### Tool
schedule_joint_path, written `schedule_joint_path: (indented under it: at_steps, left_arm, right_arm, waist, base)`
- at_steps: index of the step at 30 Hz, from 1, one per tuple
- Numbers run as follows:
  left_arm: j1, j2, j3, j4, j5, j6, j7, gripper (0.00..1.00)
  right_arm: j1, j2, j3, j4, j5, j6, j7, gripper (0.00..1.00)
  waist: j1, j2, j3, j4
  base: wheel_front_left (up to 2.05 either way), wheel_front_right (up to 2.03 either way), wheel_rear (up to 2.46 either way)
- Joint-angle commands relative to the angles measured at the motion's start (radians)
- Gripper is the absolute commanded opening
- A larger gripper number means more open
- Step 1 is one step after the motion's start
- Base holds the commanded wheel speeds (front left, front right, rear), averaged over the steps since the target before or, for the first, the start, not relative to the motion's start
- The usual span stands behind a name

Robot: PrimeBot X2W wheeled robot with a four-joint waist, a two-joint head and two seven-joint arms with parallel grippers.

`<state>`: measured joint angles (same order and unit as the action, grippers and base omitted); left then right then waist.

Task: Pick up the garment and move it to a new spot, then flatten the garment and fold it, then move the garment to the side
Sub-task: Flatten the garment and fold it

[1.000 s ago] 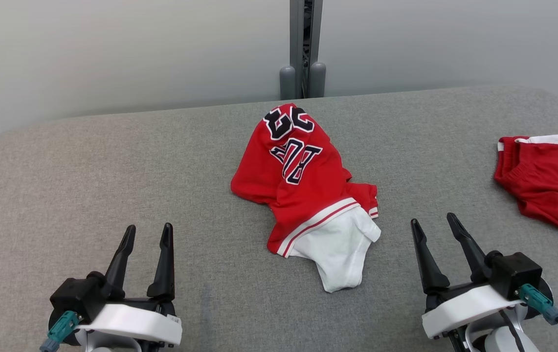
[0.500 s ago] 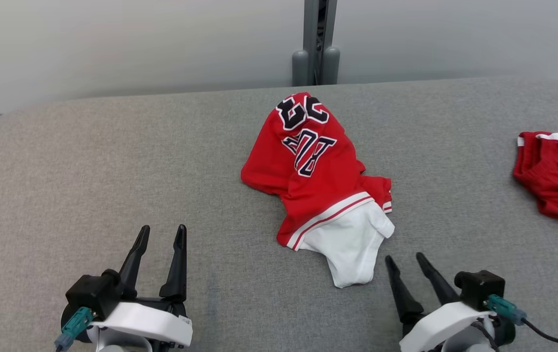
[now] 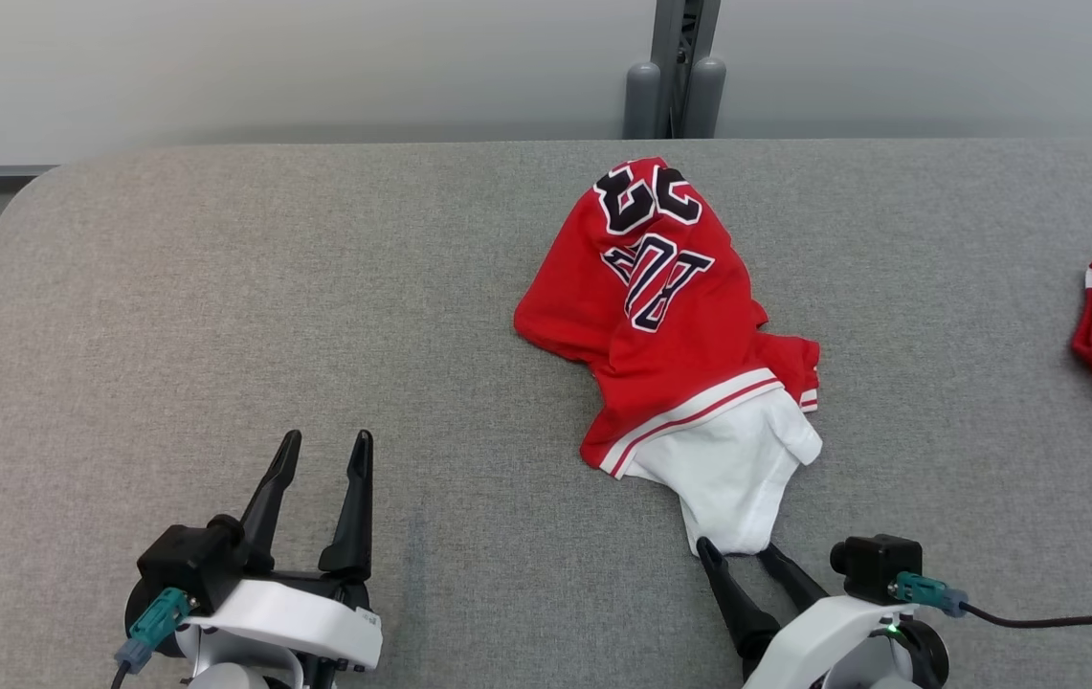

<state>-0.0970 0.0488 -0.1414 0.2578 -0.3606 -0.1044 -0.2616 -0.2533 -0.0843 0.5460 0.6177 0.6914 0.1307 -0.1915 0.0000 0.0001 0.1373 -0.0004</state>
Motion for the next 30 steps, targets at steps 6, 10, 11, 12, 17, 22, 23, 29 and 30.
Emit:
schedule_joint_path:
  at_steps: [6, 10, 11, 12, 17, 22, 23, 29, 30]
  left_arm:
    - [-0.006, 0.004, 0.006, -0.007, -0.004, 0.000, -0.003, 1.00]
    - [-0.002, 0.004, 0.007, -0.005, -0.007, 0.002, -0.003, 1.00]
    - [-0.001, 0.004, 0.006, -0.004, -0.007, 0.003, -0.003, 1.00]
    - [0.001, 0.004, 0.006, -0.003, -0.008, 0.003, -0.003, 1.00]
    - [0.010, 0.004, -0.002, -0.001, -0.019, 0.008, -0.003, 1.00]
    - [0.024, 0.004, -0.014, -0.002, -0.031, 0.014, -0.003, 1.00]
    - [0.026, 0.004, -0.016, -0.001, -0.032, 0.016, -0.003, 1.00]
    - [0.038, 0.004, -0.037, -0.002, -0.047, 0.024, -0.003, 1.00]
    - [0.041, 0.004, -0.039, -0.004, -0.050, 0.026, -0.003, 1.00]
  right_arm:
    - [-0.034, -0.031, 0.045, 0.012, 0.032, 0.000, -0.028, 0.00]
    - [-0.044, -0.039, 0.059, 0.010, 0.033, 0.000, -0.040, 0.00]
    - [-0.046, -0.041, 0.061, 0.007, 0.035, 0.000, -0.044, 0.00]
    - [-0.047, -0.044, 0.061, 0.002, 0.036, 0.000, -0.047, 0.00]
    - [-0.064, -0.071, 0.052, -0.044, 0.023, 0.000, -0.061, 0.00]
    - [-0.107, -0.116, 0.028, -0.128, -0.061, 0.000, -0.065, 0.00]
    - [-0.117, -0.121, 0.023, -0.152, -0.076, 0.000, -0.062, 0.00]
    - [-0.165, -0.162, -0.044, -0.302, -0.161, 0.000, -0.001, 0.00]
    - [-0.170, -0.168, -0.064, -0.322, -0.173, 0.000, 0.010, 0.00]
  waist:
    - [0.0000, -0.0001, -0.003, -0.002]
    - [0.0000, -0.0001, -0.010, -0.010]
    - [0.0000, -0.0001, -0.013, -0.013]
    - [0.0000, -0.0001, -0.017, -0.016]
    - [0.0000, -0.0001, -0.042, -0.030]
    - [0.0000, -0.0001, -0.066, -0.039]
    - [0.0000, -0.0001, -0.071, -0.039]
    - [0.0000, -0.0001, -0.100, -0.035]
    - [0.0000, -0.0001, -0.104, -0.035]
  base:
    - [0.00, 0.00, 0.00]
    - [0.00, 0.00, 0.00]
    - [0.00, 0.00, 0.00]
    - [0.00, 0.00, 0.00]
    - [0.00, 0.00, 0.00]
    - [0.00, 0.00, 0.00]
    - [0.00, 0.00, 0.00]
    - [0.00, 0.00, 0.00]
    - [0.00, 0.00, 0.00]
